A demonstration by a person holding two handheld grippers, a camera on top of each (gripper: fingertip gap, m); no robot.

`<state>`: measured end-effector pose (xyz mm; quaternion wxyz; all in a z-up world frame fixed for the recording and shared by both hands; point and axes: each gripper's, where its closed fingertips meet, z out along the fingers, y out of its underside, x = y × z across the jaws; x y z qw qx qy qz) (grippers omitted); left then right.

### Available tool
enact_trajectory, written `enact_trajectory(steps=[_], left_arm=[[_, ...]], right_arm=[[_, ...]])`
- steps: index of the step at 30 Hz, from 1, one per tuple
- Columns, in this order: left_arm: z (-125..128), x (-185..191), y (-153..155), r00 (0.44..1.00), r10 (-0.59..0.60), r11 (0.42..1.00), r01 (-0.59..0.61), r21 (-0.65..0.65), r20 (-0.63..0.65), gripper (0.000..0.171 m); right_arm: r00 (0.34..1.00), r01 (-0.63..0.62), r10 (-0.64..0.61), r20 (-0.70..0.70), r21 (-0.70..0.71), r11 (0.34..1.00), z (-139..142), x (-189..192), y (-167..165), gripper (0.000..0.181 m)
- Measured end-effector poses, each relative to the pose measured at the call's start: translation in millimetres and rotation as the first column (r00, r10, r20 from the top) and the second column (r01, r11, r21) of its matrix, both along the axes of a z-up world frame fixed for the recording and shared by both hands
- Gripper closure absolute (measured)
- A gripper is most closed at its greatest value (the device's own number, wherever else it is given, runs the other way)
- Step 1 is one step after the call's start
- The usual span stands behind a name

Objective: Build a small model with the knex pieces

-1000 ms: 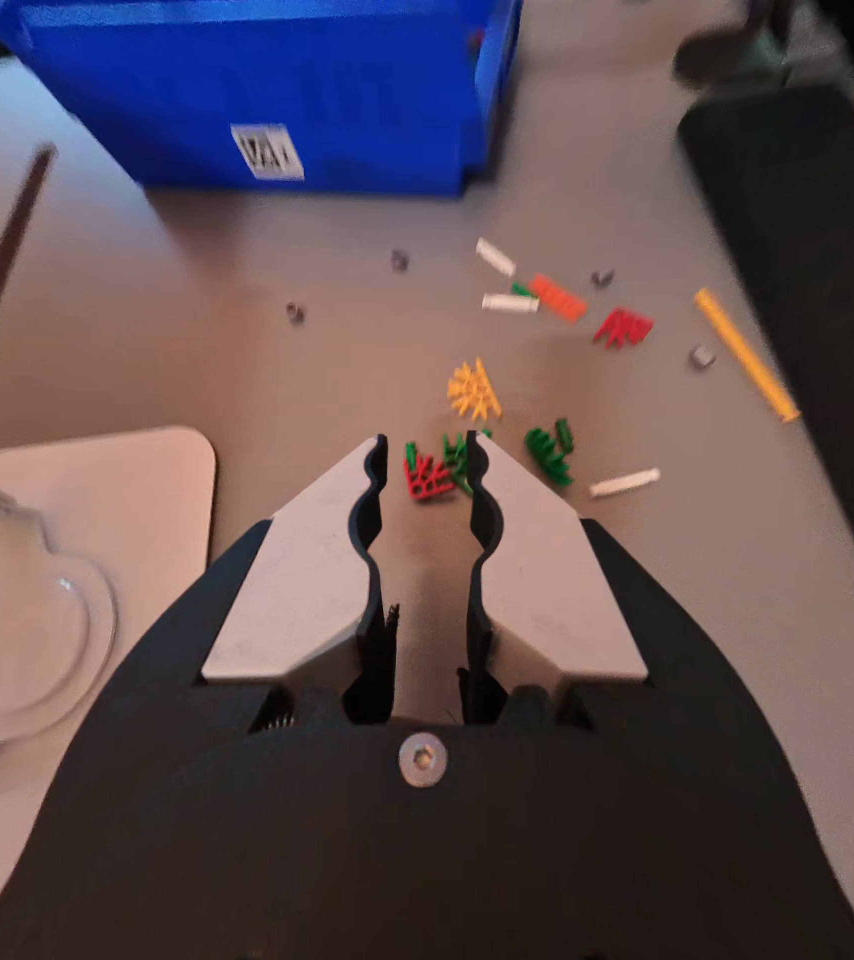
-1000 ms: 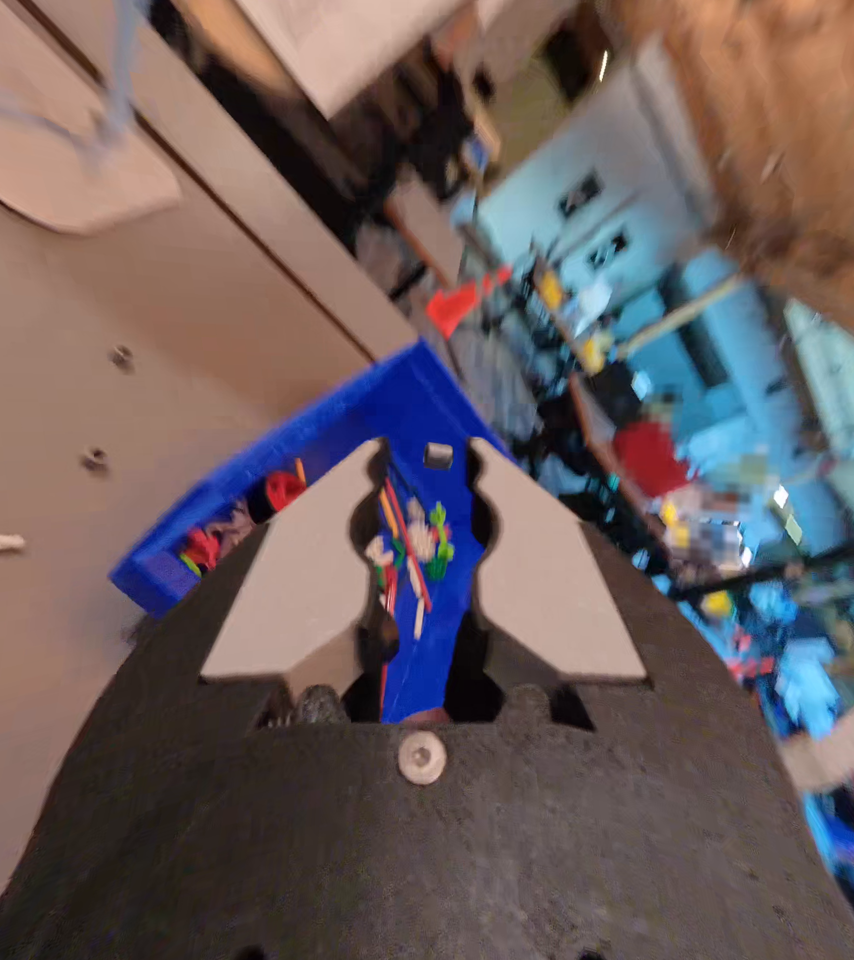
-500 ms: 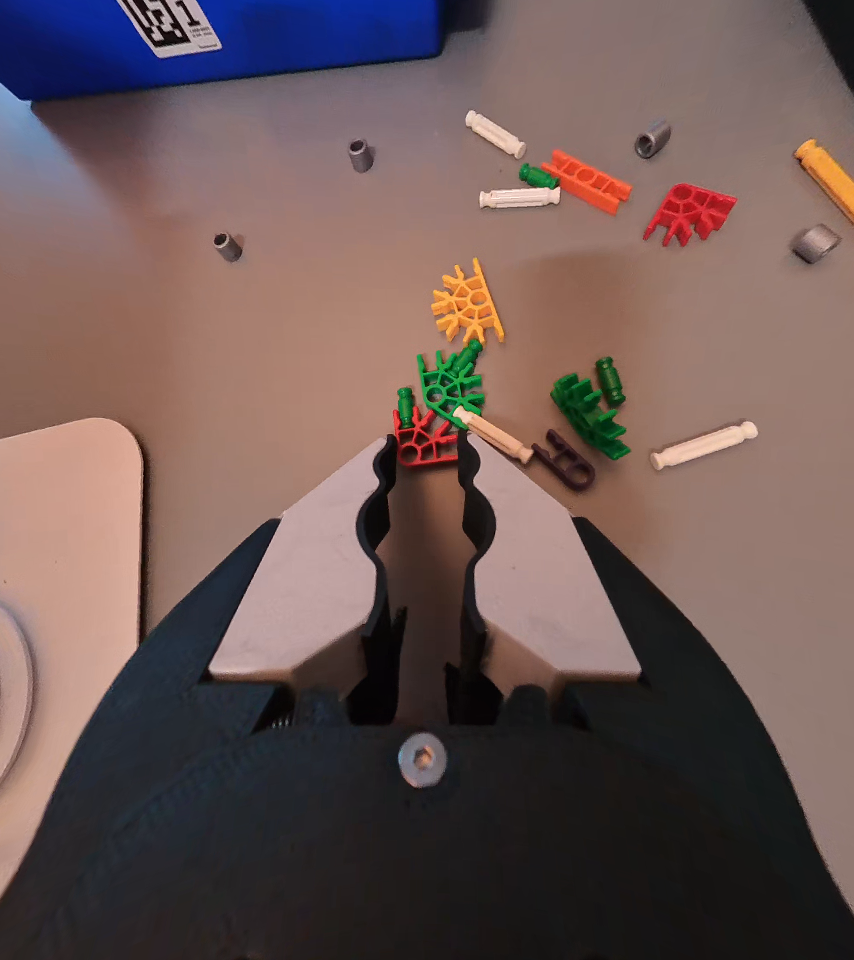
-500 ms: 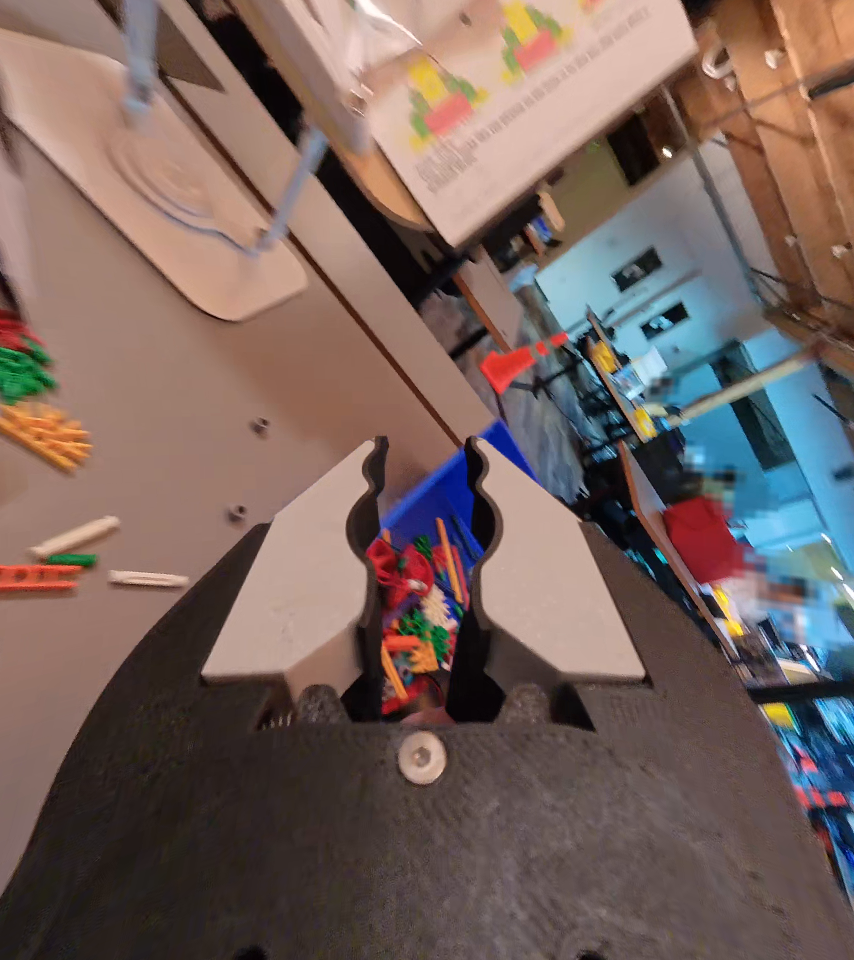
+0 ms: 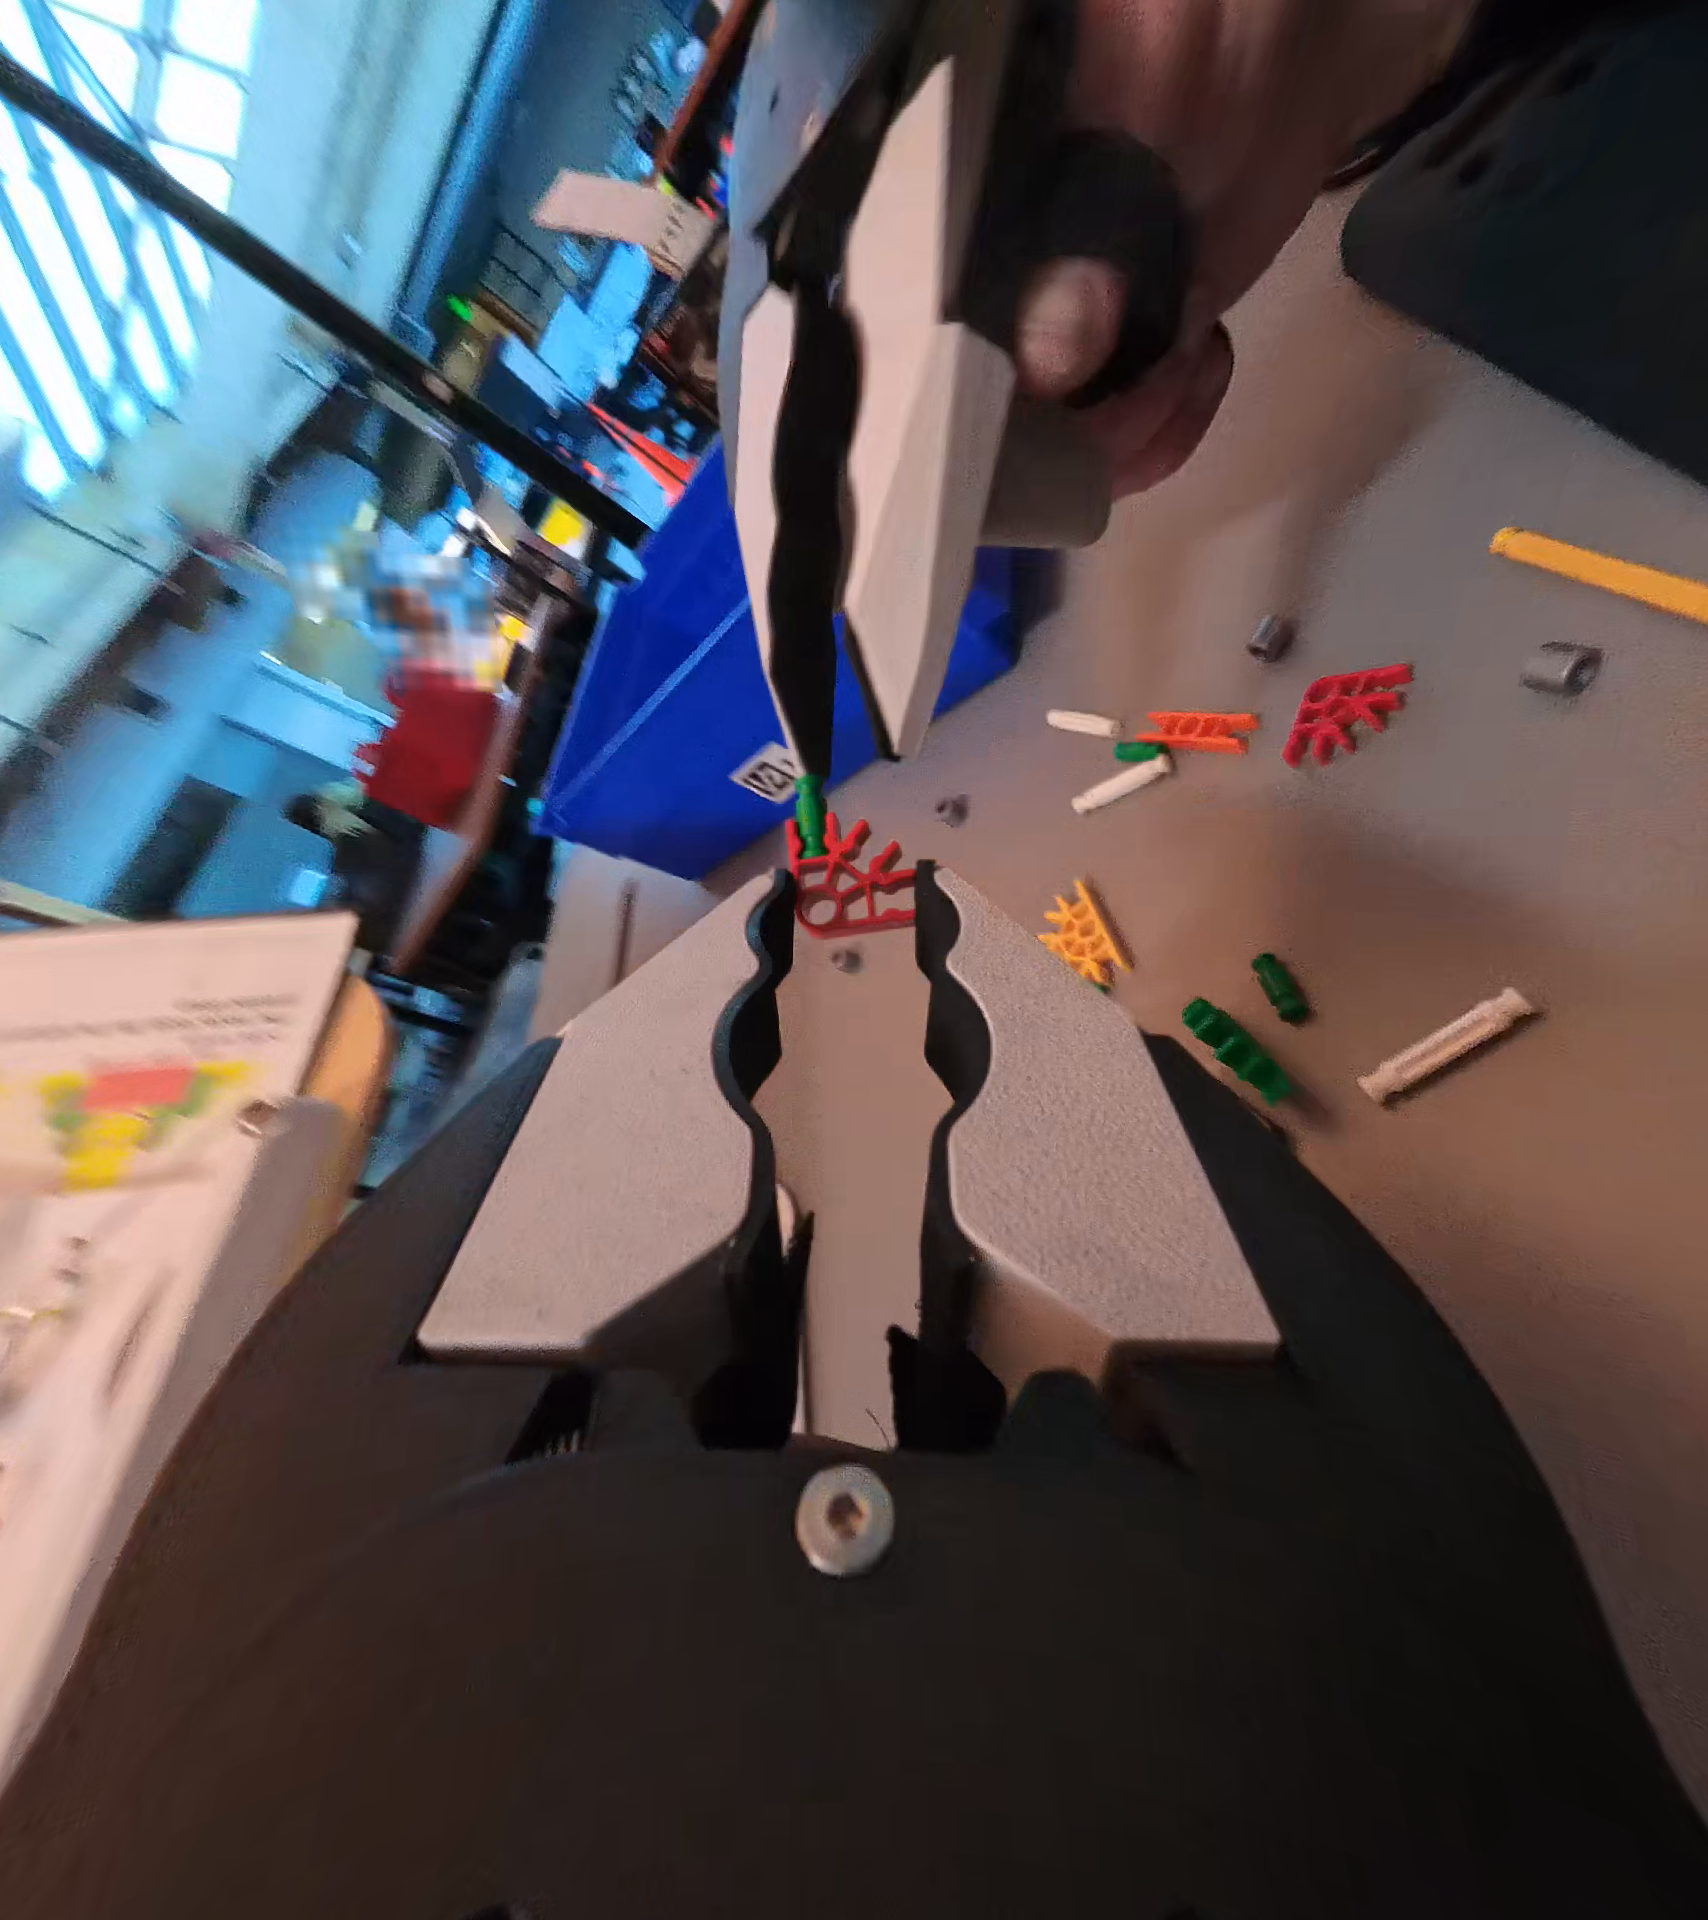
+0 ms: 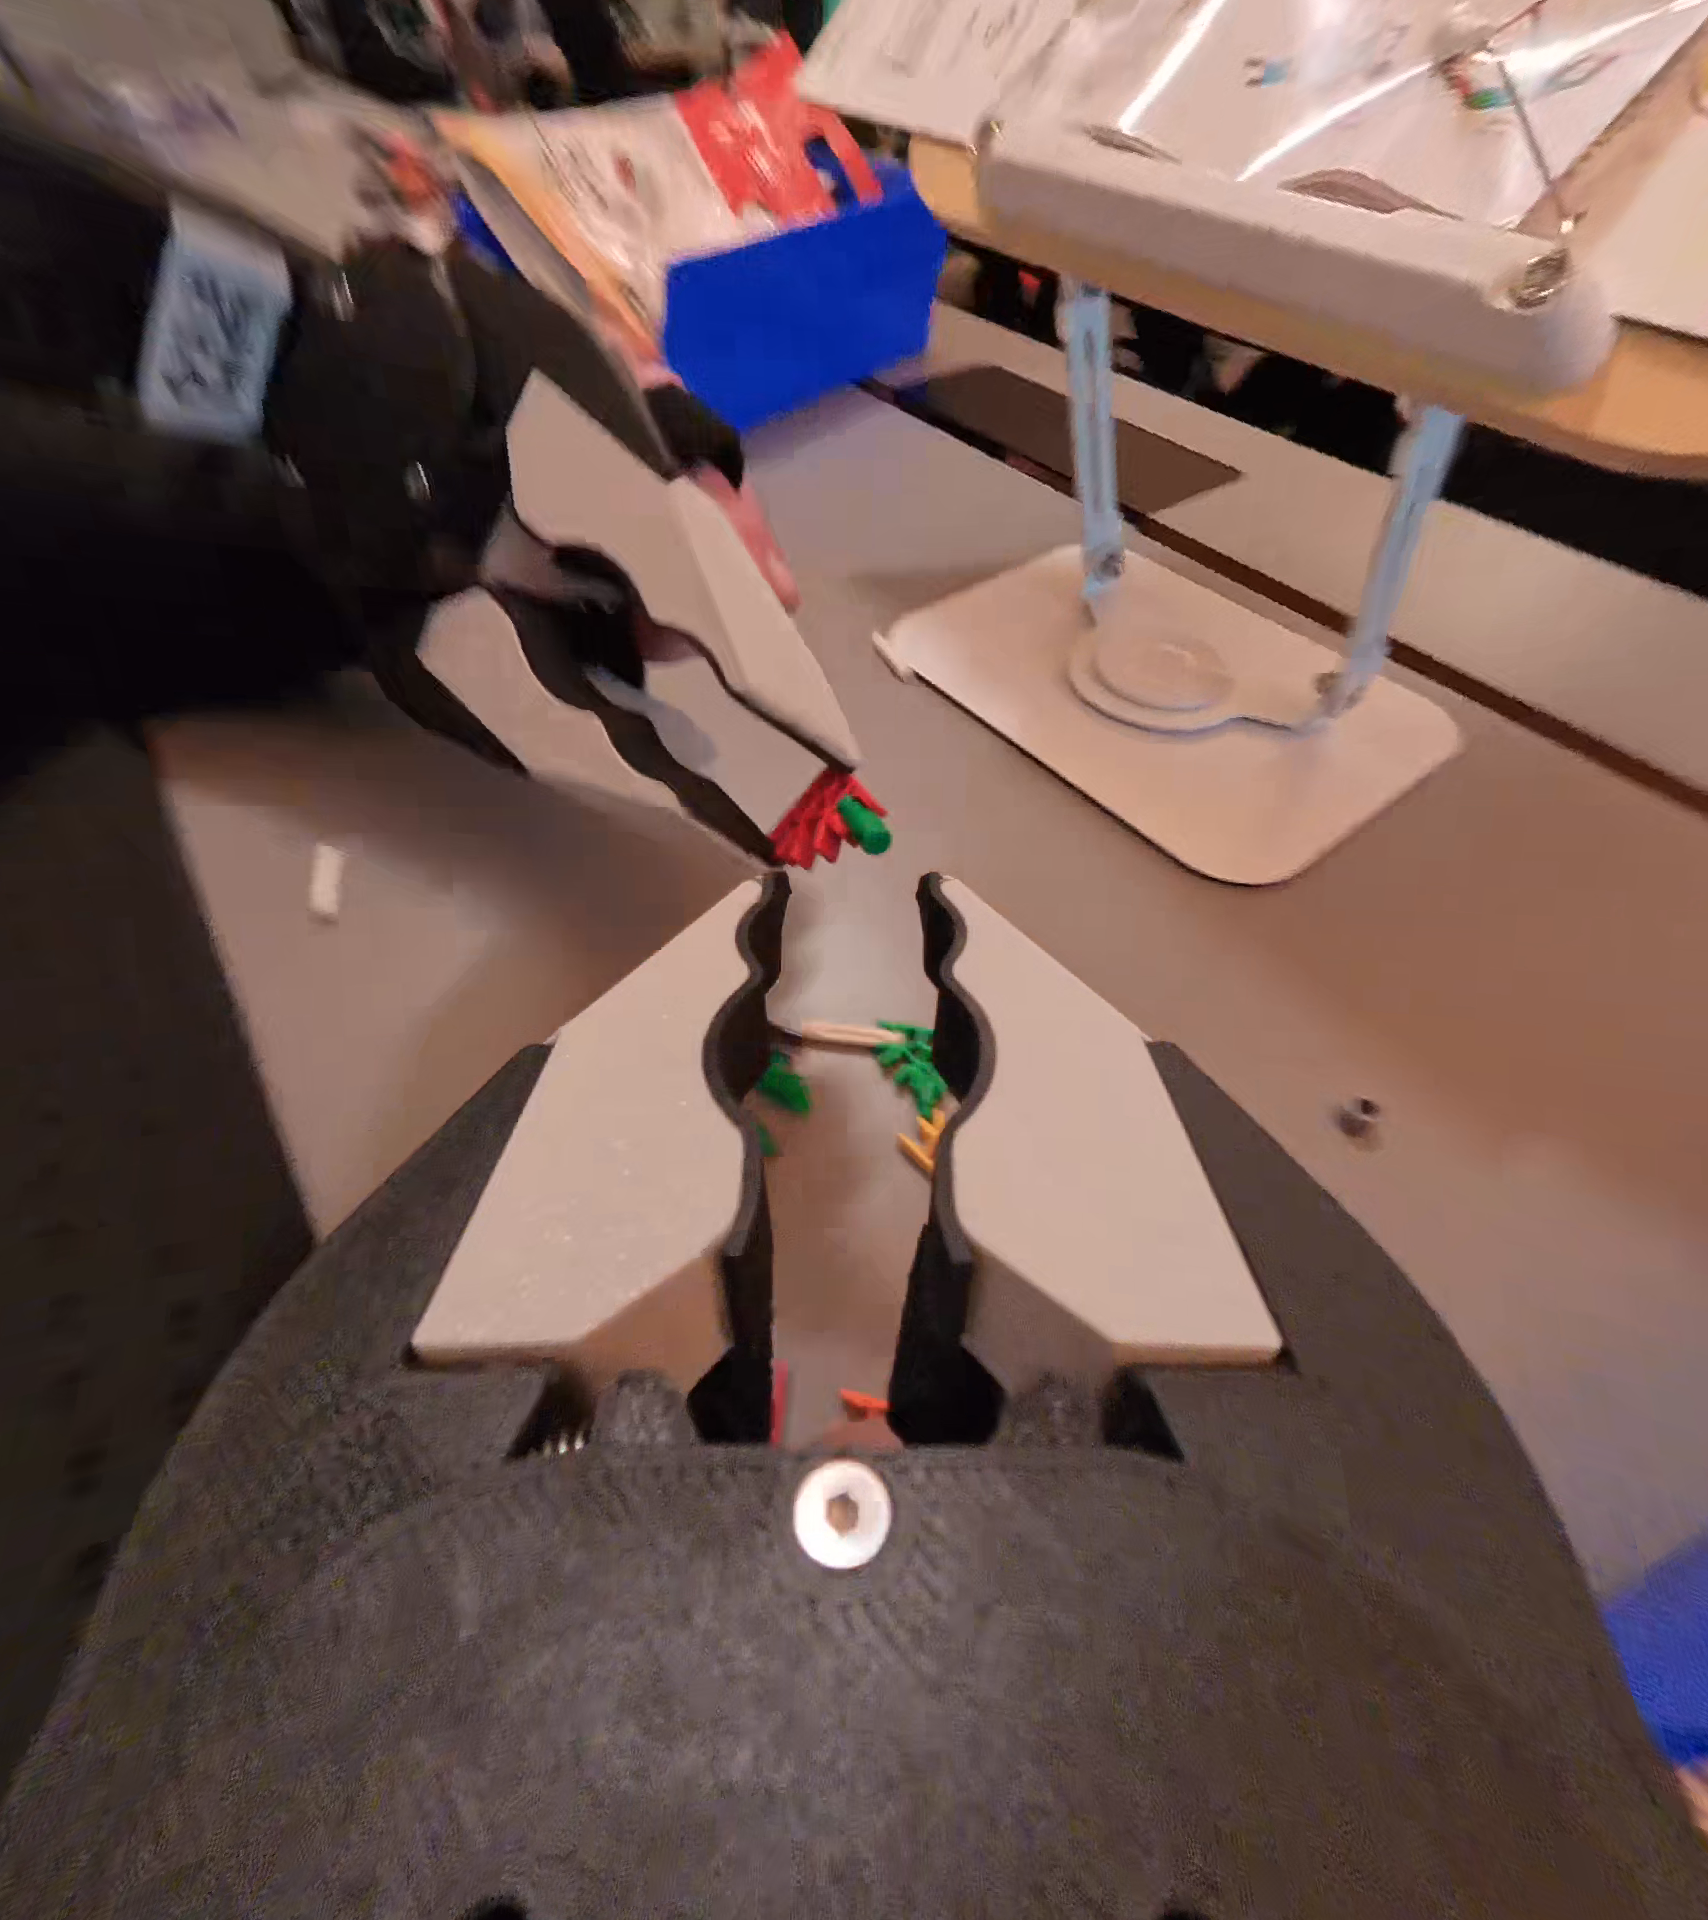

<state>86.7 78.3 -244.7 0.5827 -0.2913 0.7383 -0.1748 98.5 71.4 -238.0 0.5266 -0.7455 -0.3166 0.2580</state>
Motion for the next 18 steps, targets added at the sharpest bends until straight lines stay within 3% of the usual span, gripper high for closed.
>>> enact_trajectory(steps=[3,5,12,14,16,18], left_arm=[[6.4,3.6,-13.5,0.998,-0.023,0.993,0.017,0.117,0.053,0.151],[5.7,4.9,-18.8,0.998,-0.032,0.985,0.022,0.17,0.057,0.151],[16.1,8.6,-9.5,0.989,0.029,0.976,-0.058,0.209,0.142,0.146],[18.2,9.1,-5.0,0.99,0.049,0.995,-0.059,0.076,0.131,0.133],[12.9,12.6,-2.7,0.996,0.069,0.985,-0.059,-0.163,0.056,0.111],[26.2,14.3,-8.9,0.995,0.035,0.928,0.003,-0.374,0.096,0.118]], right_arm=[[0.991,-0.052,0.045,-0.123,-0.051,0.997,7.0,-3.8,-3.2,0.161],[0.986,-0.077,0.07,-0.152,-0.046,0.996,9.5,-6.5,-6.0,0.175],[0.995,-0.02,0.025,-0.099,0.055,0.998,24.0,6.7,-6.4,0.178],[0.997,-0.014,0.021,-0.069,0.1,0.995,27.0,9.8,-7.8,0.178],[0.999,-0.021,0.026,-0.031,0.154,0.988,28.9,9.1,-10.3,0.178],[0.999,-0.04,0.038,0.013,0.192,0.981,28.9,5.8,-13.0,0.178]])
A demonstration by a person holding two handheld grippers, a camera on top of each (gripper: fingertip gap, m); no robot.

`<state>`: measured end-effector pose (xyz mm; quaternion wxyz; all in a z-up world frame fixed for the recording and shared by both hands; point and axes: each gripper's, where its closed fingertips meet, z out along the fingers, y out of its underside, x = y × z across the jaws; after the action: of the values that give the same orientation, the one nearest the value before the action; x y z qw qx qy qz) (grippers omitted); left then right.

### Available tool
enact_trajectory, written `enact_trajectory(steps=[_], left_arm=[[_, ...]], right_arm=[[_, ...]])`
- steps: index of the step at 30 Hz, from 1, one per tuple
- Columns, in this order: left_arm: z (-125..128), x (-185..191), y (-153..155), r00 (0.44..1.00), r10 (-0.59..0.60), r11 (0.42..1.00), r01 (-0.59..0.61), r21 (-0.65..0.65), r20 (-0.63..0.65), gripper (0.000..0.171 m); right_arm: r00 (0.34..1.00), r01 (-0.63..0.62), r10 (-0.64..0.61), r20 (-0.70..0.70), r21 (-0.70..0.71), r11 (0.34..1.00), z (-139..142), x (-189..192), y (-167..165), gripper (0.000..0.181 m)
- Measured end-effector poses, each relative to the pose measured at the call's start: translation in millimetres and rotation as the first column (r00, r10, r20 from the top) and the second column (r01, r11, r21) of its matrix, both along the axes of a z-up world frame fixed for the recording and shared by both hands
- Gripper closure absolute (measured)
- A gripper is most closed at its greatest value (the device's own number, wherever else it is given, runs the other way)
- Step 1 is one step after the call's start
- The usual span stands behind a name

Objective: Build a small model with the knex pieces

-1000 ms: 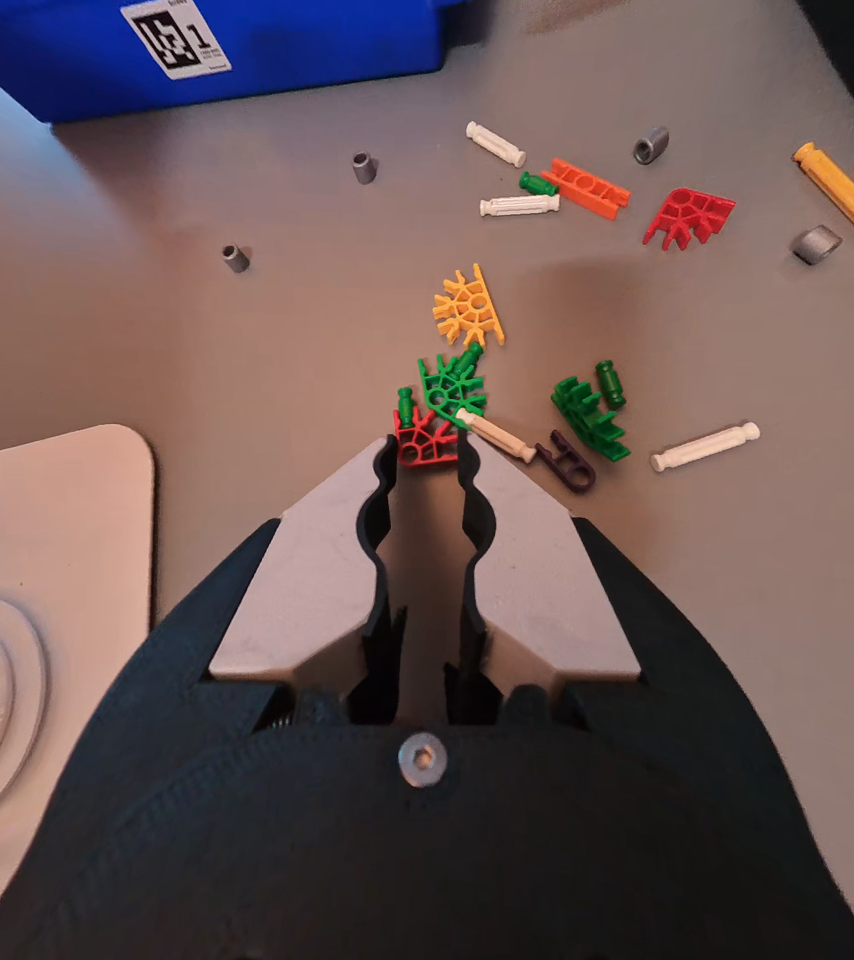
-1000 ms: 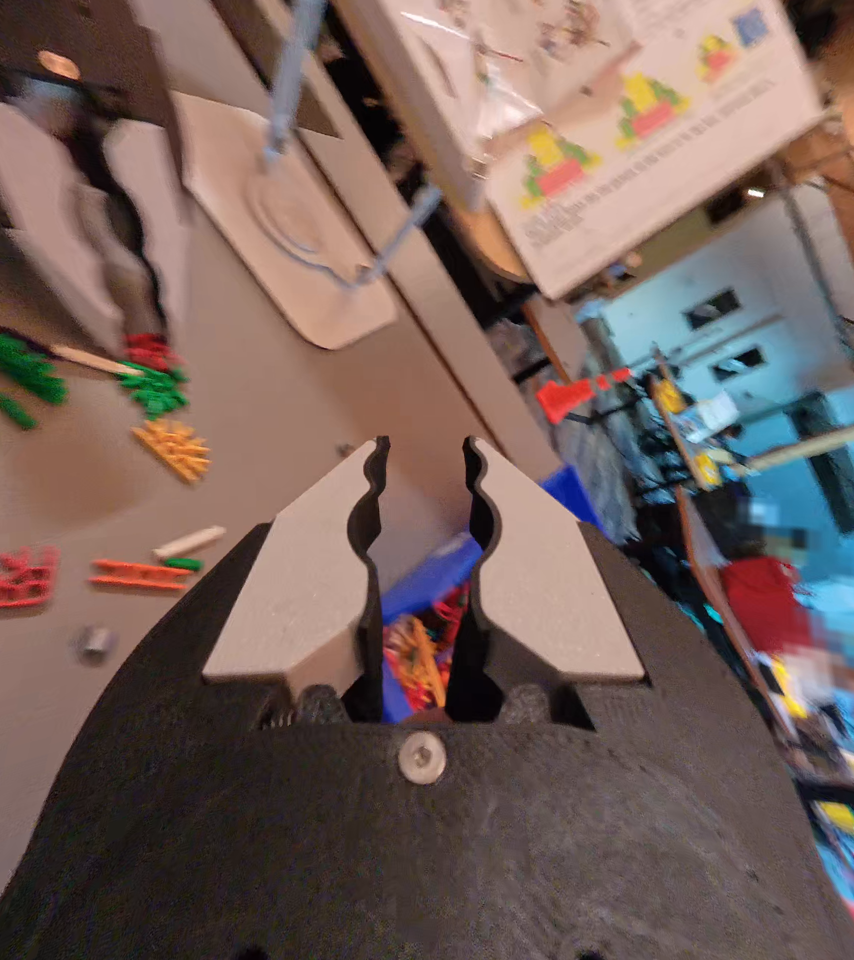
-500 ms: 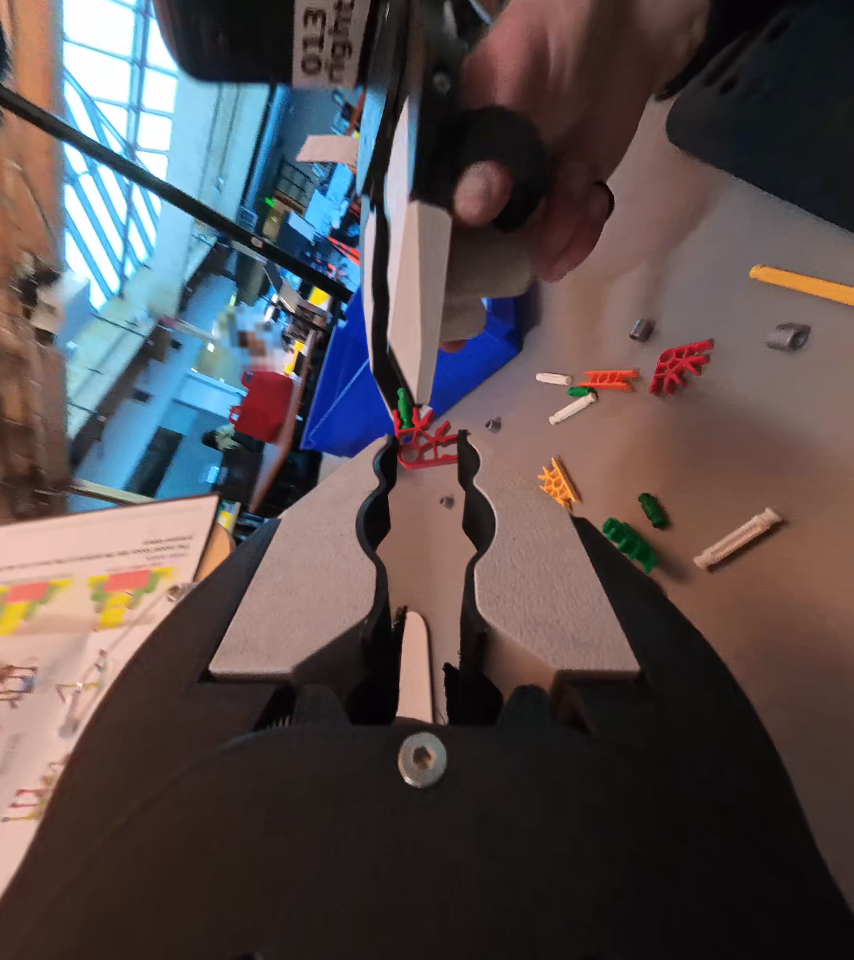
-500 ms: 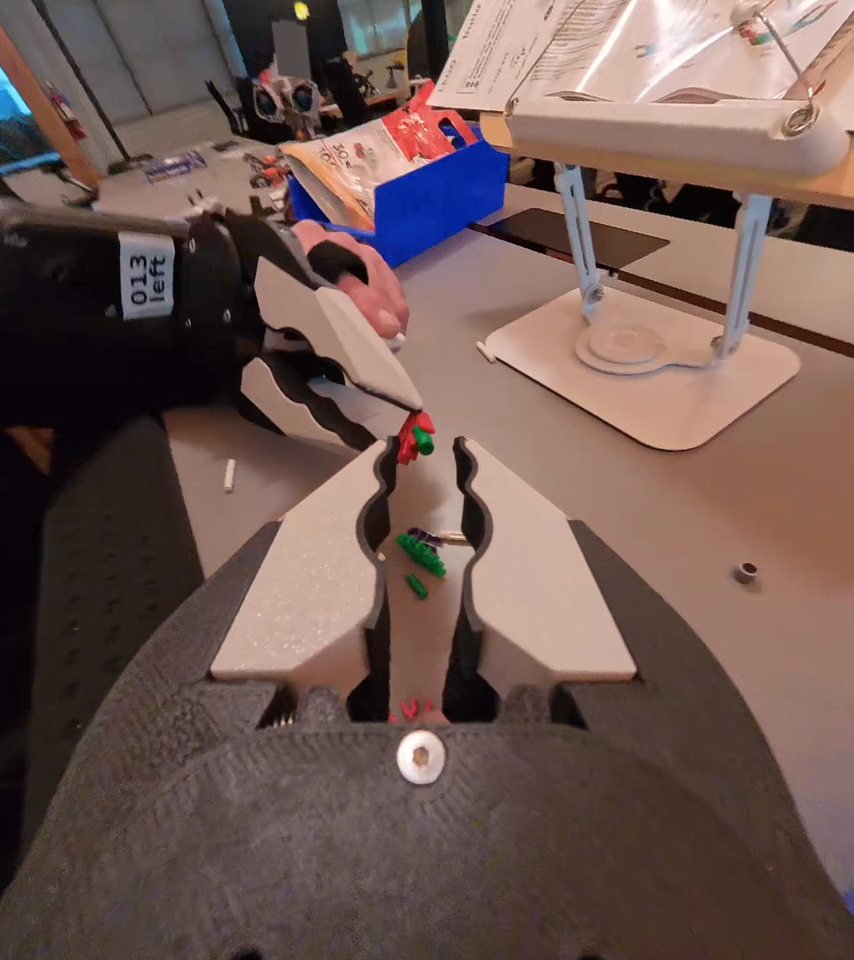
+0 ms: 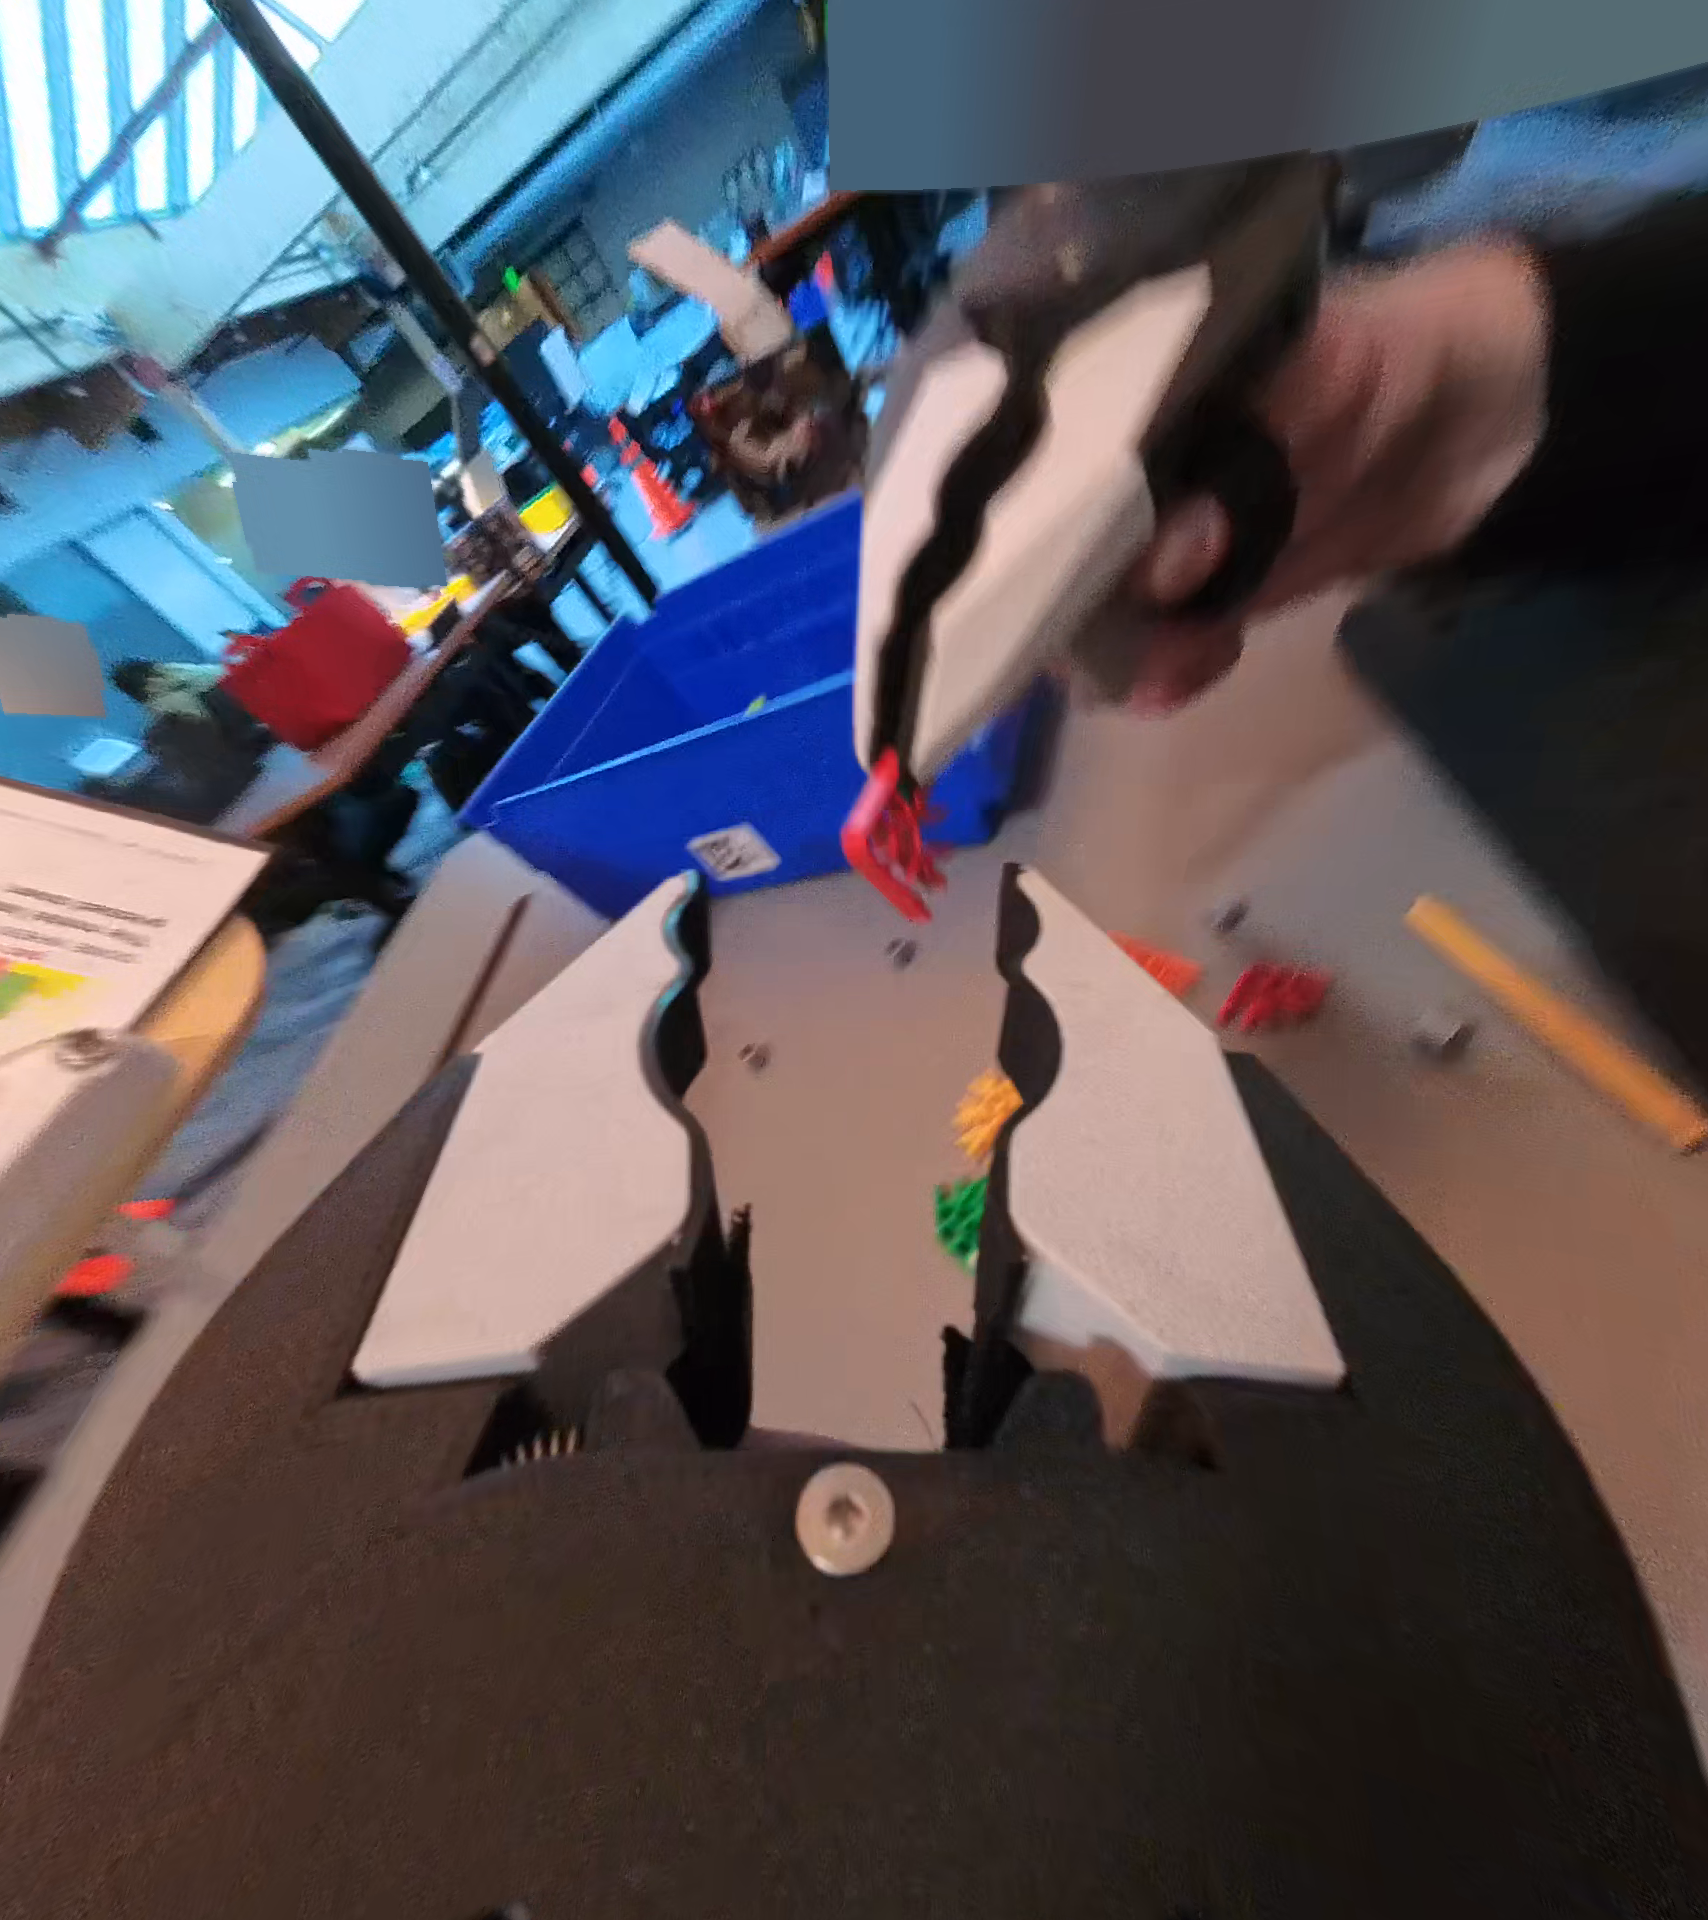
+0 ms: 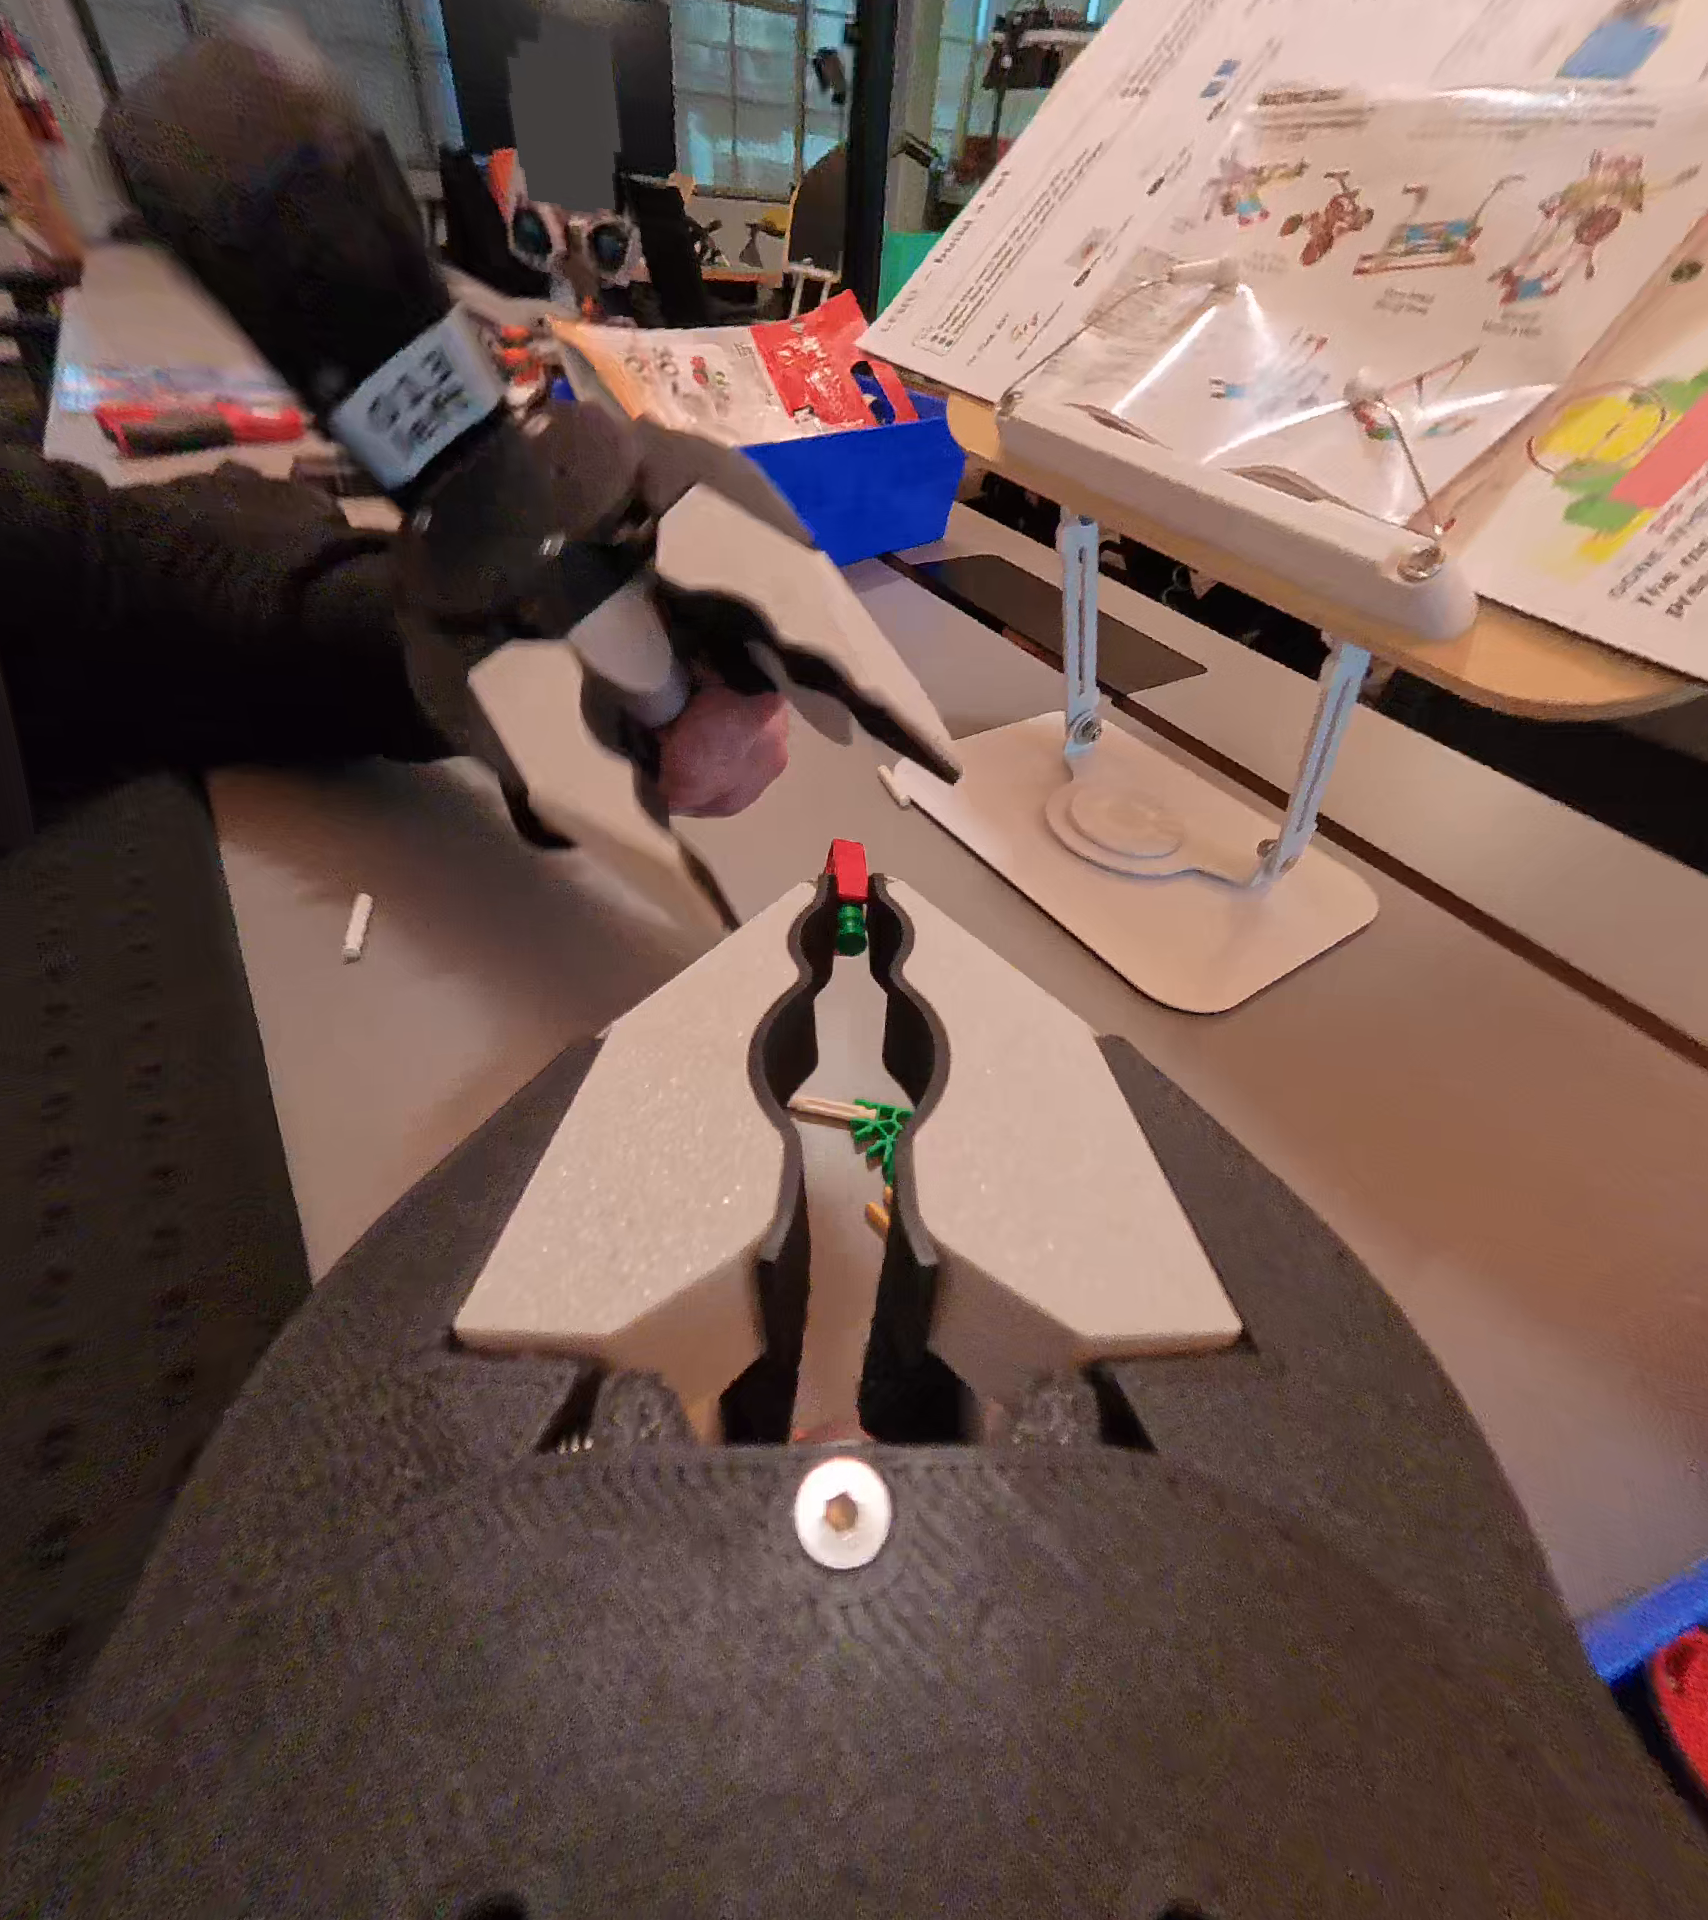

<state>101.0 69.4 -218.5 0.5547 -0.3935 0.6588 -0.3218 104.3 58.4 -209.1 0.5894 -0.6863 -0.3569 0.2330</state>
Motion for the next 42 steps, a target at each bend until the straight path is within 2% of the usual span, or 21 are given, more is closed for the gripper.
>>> enact_trajectory(steps=[2,4,5,10,13,18,21,25,27,31,36,39,42], left_arm=[[2.6,1.7,-11.1,0.997,-0.072,0.987,0.07,-0.141,-0.009,0.135],[-7.6,5.3,-10.5,0.997,-0.052,0.99,0.044,-0.135,-0.059,0.146],[-11.6,5.6,-12.6,0.996,-0.059,0.991,0.05,-0.126,-0.072,0.159],[0.0,3.4,-16.7,0.996,-0.085,0.981,0.083,-0.174,-0.007,0.166],[0.4,2.3,-19.8,0.994,-0.107,0.975,0.104,-0.194,-0.005,0.169],[-0.6,1.7,-24.9,0.989,-0.146,0.968,0.141,-0.209,-0.006,0.169],[3.2,1.7,-17.0,0.994,-0.104,0.98,0.105,-0.171,0.019,0.164],[9.1,1.0,-20.2,0.992,-0.115,0.982,0.12,-0.145,0.043,0.156],[7.8,0.8,-26.7,0.989,-0.145,0.979,0.147,-0.143,0.026,0.158],[10.2,0.8,-23.4,0.992,-0.12,0.987,0.123,-0.099,0.027,0.163],[7.7,0.5,-20.5,0.996,-0.084,0.994,0.081,-0.078,-0.038,0.166],[3.7,-1.6,-18.4,0.993,-0.06,0.996,0.066,0.061,-0.097,0.168],[-1.6,-0.7,-13.9,0.991,0.005,0.972,0.028,0.233,-0.137,0.168]], right_arm=[[1.0,-0.026,0.025,0.019,0.038,0.999,1.8,-6.3,-3.9,0.178],[0.999,-0.046,0.044,0.016,0.079,0.996,7.5,-11.0,-8.1,0.178],[0.999,-0.043,0.041,0.023,0.094,0.995,9.4,-11.1,-8.8,0.178],[0.998,-0.057,0.06,-0.017,0.132,0.99,18.3,-10.6,-13.3,0.177],[0.998,-0.062,0.063,-0.003,0.119,0.991,16.1,-10.3,-14.0,0.165],[0.998,-0.059,0.056,0.029,0.146,0.988,16.3,-11.8,-15.7,0.176],[0.998,-0.06,0.056,0.033,0.133,0.989,14.8,-10.5,-15.2,0.178],[0.996,-0.072,0.065,0.059,0.127,0.989,10.6,-12.3,-15.7,0.179],[0.995,-0.084,0.077,0.066,0.126,0.988,9.8,-15.1,-17.4,0.178],[0.996,-0.055,0.043,0.081,0.158,0.986,12.4,-16.0,-15.8,0.179],[0.956,0.007,-0.095,0.277,0.303,0.953,11.5,-16.8,-12.6,0.178],[0.948,0.01,-0.096,0.303,0.276,0.961,7.3,-16.8,-9.1,0.175],[0.907,0.029,-0.136,0.398,0.264,0.964,-1.3,-14.3,-3.9,0.172]])
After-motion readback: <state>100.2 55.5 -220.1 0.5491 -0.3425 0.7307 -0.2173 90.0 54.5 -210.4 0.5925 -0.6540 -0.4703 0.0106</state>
